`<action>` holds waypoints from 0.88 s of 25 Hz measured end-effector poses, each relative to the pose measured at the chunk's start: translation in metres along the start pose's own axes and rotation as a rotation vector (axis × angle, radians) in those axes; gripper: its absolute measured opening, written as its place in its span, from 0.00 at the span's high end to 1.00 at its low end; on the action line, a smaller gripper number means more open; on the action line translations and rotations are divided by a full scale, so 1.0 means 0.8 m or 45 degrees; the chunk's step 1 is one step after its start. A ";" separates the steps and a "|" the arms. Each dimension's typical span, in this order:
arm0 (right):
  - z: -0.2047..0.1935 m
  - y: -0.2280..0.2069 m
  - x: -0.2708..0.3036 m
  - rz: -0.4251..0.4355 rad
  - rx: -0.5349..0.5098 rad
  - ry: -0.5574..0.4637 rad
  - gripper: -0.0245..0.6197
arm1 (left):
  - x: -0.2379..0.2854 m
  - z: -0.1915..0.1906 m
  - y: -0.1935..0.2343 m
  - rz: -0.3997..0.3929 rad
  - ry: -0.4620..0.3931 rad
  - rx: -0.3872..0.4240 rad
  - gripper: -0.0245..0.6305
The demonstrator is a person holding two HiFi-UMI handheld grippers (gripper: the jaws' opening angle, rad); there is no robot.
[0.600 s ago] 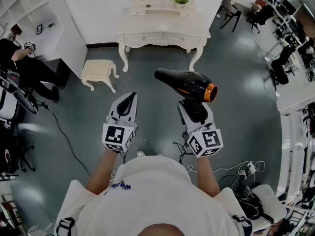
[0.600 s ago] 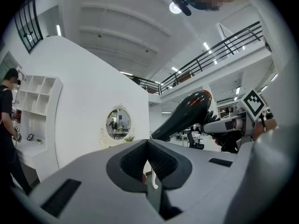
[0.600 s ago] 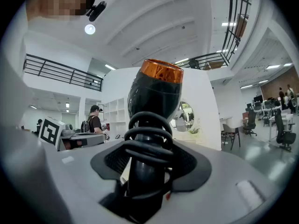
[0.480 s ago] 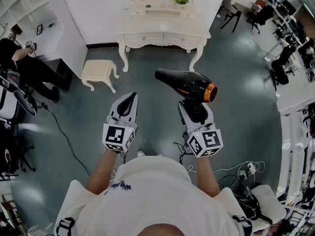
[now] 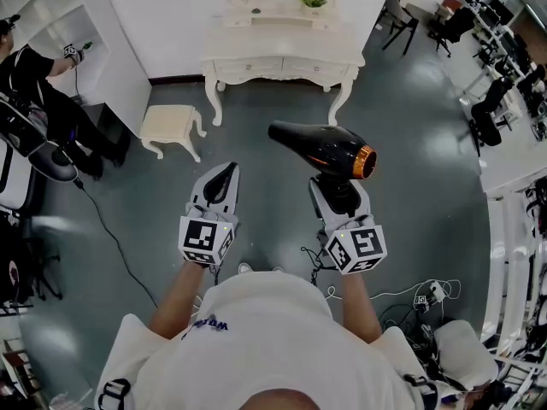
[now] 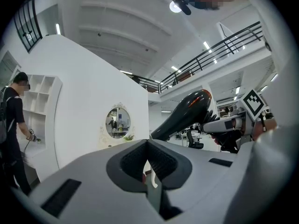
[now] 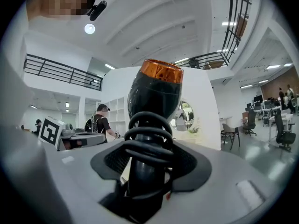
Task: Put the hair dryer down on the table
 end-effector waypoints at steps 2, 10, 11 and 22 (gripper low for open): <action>-0.002 -0.001 0.000 -0.001 0.004 0.002 0.55 | 0.000 -0.001 0.000 0.000 0.001 0.001 0.95; -0.005 -0.006 0.000 0.001 0.005 0.007 0.55 | 0.001 -0.004 -0.002 0.007 0.003 0.003 0.95; -0.005 -0.008 0.000 0.002 0.006 0.007 0.55 | 0.002 -0.003 -0.004 0.009 0.003 0.004 0.95; -0.007 -0.021 -0.006 0.001 0.010 0.010 0.55 | 0.009 -0.003 -0.015 0.014 0.003 0.011 0.95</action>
Point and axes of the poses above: the fingertips, and each gripper's own axes: x forward along the fingers, y to its left, z out of its top, the point moved 2 cm from there along -x, backward along the fingers, and after that the axes turned 4 degrees about -z, right-handed, at the moved point
